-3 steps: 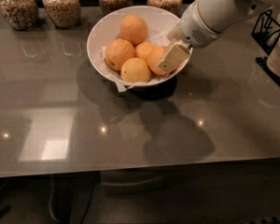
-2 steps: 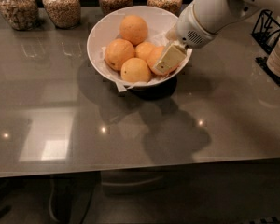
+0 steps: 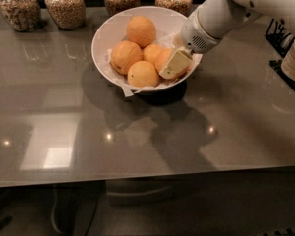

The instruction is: Pick orange from white bowl

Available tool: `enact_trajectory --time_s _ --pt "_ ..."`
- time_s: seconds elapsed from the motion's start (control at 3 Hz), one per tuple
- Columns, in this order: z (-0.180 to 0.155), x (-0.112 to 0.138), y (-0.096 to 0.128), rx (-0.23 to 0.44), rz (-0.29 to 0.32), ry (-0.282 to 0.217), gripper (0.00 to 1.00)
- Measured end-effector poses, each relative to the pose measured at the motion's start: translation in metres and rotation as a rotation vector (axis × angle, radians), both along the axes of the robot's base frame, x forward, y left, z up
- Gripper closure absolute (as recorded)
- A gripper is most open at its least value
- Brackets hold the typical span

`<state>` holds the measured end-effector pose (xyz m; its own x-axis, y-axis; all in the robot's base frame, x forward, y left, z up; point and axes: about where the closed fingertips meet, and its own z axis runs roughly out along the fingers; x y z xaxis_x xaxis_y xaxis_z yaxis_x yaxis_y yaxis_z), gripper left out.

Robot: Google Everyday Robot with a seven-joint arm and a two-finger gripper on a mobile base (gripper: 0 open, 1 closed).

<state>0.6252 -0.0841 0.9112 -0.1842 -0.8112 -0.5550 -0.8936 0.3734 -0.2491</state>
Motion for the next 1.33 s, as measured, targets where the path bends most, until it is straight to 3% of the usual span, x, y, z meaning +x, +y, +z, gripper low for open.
enact_trajectory --time_s 0.67,1.33 --pt "-0.028 -0.002 0.008 0.004 0.007 0.064 0.33" --pt "-0.029 -0.002 0.008 0.008 -0.002 0.054 0.76"
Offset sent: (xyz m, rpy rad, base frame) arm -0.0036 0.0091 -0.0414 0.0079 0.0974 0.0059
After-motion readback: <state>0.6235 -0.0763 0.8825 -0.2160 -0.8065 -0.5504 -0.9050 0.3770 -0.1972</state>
